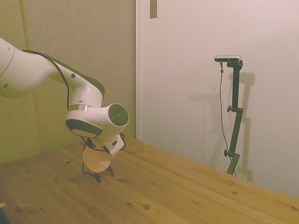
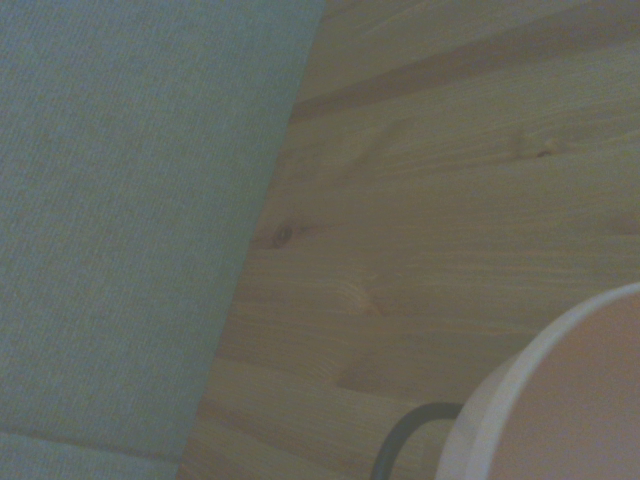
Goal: Load the bowl
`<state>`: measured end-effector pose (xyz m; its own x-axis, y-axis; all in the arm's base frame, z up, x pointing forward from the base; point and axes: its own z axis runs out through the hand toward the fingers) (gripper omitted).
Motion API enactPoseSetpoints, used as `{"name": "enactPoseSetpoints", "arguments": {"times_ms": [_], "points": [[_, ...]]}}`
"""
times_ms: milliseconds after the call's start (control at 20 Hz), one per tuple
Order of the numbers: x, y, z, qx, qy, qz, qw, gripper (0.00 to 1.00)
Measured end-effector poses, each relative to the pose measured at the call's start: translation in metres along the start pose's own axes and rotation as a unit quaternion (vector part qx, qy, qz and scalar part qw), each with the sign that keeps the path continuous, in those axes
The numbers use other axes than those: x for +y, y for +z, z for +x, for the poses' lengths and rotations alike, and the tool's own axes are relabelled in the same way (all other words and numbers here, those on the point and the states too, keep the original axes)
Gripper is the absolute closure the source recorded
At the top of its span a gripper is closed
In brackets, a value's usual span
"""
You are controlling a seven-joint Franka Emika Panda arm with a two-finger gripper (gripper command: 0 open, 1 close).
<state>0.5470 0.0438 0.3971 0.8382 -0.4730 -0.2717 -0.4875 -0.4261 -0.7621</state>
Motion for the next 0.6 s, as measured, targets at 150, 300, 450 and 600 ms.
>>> {"name": "enactPoseSetpoints", "arguments": {"times_ms": [150,300,450,600], "points": [[0.0028,0.0024,0.0014,-0.001,0.002,-0.001,1.0000,1.00],[0.0045,0.0038,0.0023,-0.002,0.004,-0.002,1.0000,1.00],[0.0048,0.0037,0.0028,-0.001,0.005,-0.002,1.0000,0.00],[0.0052,0.0039,0.0027,-0.001,0.005,-0.001,1.0000,0.00]]}}
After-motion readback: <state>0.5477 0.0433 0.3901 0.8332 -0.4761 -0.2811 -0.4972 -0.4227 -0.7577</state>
